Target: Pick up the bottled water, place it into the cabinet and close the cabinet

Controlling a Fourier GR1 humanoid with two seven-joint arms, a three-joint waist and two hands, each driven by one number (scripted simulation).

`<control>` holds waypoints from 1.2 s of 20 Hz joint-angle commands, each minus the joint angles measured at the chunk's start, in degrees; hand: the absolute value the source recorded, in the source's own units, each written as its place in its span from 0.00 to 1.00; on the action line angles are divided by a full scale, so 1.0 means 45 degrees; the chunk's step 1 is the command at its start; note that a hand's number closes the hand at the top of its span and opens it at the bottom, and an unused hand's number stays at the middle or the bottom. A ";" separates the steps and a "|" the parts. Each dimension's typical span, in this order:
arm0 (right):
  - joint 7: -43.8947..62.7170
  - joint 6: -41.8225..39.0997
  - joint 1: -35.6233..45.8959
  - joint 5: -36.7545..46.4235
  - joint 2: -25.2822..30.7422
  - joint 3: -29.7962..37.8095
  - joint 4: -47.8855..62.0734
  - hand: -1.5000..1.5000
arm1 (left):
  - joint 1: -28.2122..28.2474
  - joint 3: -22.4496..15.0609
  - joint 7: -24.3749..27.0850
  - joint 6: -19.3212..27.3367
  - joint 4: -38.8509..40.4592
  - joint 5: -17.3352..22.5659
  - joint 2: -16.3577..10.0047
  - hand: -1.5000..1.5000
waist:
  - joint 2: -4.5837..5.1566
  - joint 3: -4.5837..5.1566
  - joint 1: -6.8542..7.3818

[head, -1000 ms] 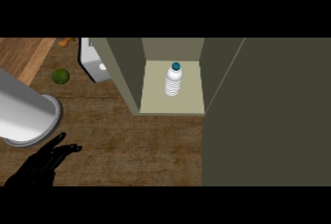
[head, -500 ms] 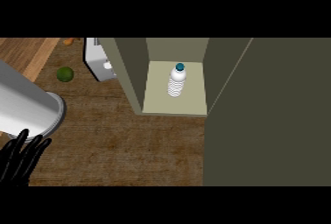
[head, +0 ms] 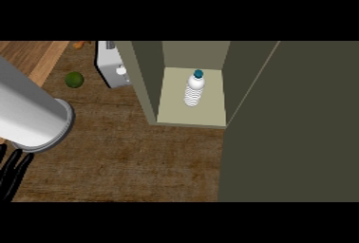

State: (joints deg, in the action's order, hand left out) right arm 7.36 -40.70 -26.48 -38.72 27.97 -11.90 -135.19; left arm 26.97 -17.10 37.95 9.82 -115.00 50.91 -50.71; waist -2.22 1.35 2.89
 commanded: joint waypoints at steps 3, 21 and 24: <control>0.1648 0.1915 0.1258 0.1711 -0.0280 -0.1091 -0.2579 1.00 | 0.0787 0.0685 0.0195 -0.0683 0.0092 0.0324 -0.0553 0.00 | 0.0005 0.0017 0.0140; 0.4721 0.7138 0.7706 0.2649 -0.3766 -0.4464 0.0288 1.00 | 0.2349 0.2284 0.1033 -0.2855 0.0466 0.0985 -0.1371 0.00 | 0.0080 -0.0033 0.0953; 0.5384 0.7761 0.8851 0.2831 -0.4625 -0.4921 0.1205 1.00 | 0.2265 0.2657 0.0872 -0.3152 0.0367 0.1274 -0.1667 0.00 | 0.0252 -0.0072 0.1031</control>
State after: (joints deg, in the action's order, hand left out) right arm 27.94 -13.03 6.97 -29.76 14.00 -28.24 -130.81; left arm 36.48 -6.62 41.76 -2.48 -113.01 55.67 -57.25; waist -1.48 1.15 6.60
